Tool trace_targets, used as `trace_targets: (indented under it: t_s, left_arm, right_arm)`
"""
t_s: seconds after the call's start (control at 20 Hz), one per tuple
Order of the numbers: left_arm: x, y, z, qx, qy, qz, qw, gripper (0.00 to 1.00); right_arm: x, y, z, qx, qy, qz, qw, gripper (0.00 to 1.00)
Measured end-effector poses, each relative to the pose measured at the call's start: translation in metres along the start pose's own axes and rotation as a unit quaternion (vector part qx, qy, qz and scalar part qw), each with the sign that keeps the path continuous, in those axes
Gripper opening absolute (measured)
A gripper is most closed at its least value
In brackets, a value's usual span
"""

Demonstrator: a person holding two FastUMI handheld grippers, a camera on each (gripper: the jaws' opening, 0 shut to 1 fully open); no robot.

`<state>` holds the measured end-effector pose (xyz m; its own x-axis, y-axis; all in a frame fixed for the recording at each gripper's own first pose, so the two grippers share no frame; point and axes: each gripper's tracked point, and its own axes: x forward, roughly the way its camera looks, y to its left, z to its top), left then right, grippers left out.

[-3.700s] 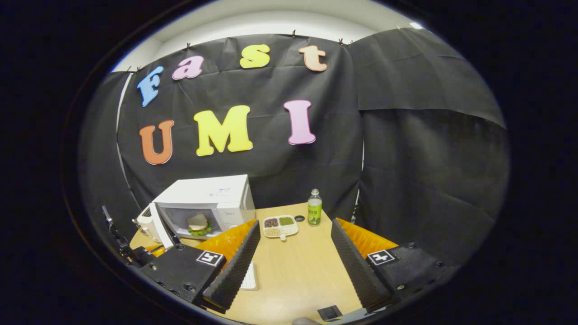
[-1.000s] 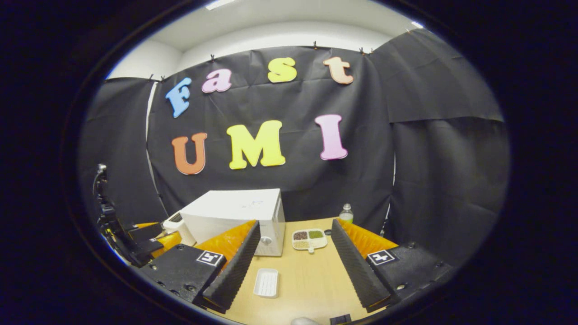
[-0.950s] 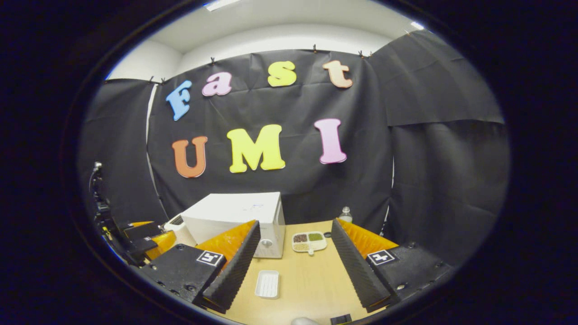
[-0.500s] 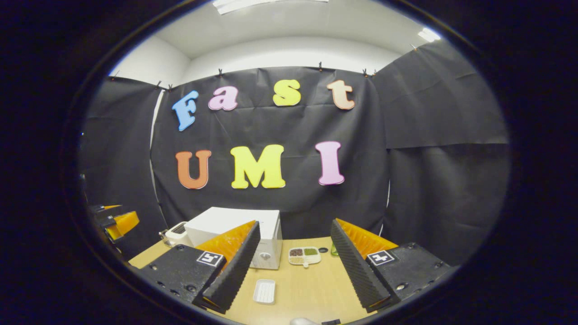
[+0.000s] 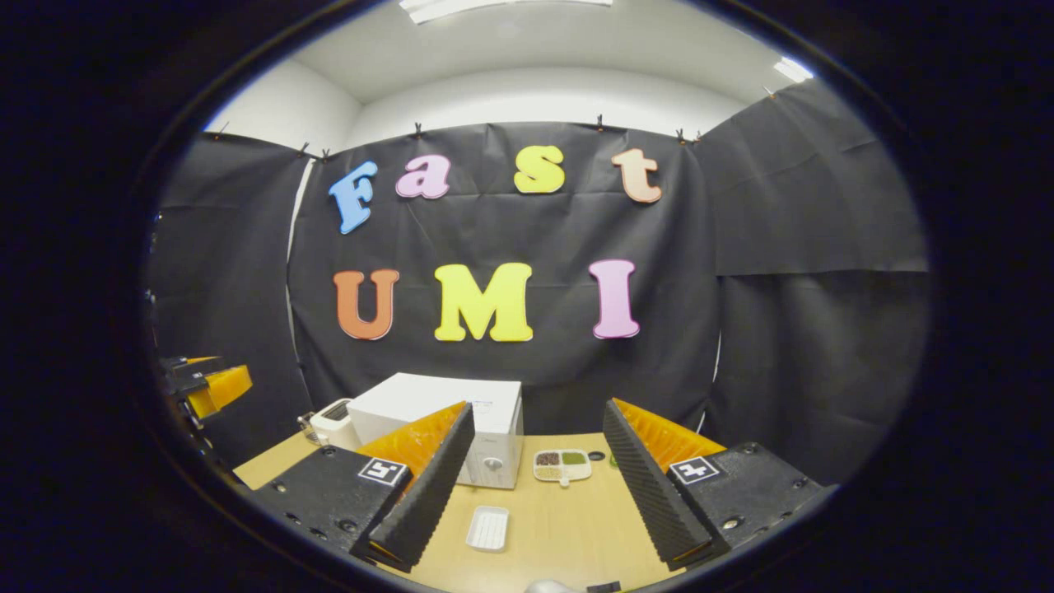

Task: Open the microwave oven with the left hand, put the food in, and close the microwave oven.

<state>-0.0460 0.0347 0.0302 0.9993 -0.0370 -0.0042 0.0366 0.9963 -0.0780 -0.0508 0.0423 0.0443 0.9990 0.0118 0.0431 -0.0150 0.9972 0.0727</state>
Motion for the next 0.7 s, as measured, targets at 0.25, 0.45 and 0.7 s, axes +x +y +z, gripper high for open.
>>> trace_targets:
  t_s: [0.25, 0.45, 0.7]
  left_arm:
    - [0.001, -0.003, 0.005, -0.003, -0.008, -0.007, 1.000, 0.96]
    - [0.001, -0.008, 0.002, 0.004, -0.008, -0.011, 1.000, 0.96]
    - [-0.001, -0.007, 0.001, 0.012, -0.006, -0.009, 1.000, 0.96]
  right_arm:
    - [0.001, -0.003, 0.001, 0.004, 0.001, -0.007, 1.000, 0.92]
    - [0.002, -0.005, -0.002, 0.003, 0.004, -0.010, 1.000, 1.00]
    - [0.000, -0.006, -0.004, 0.007, 0.006, -0.012, 1.000, 0.92]
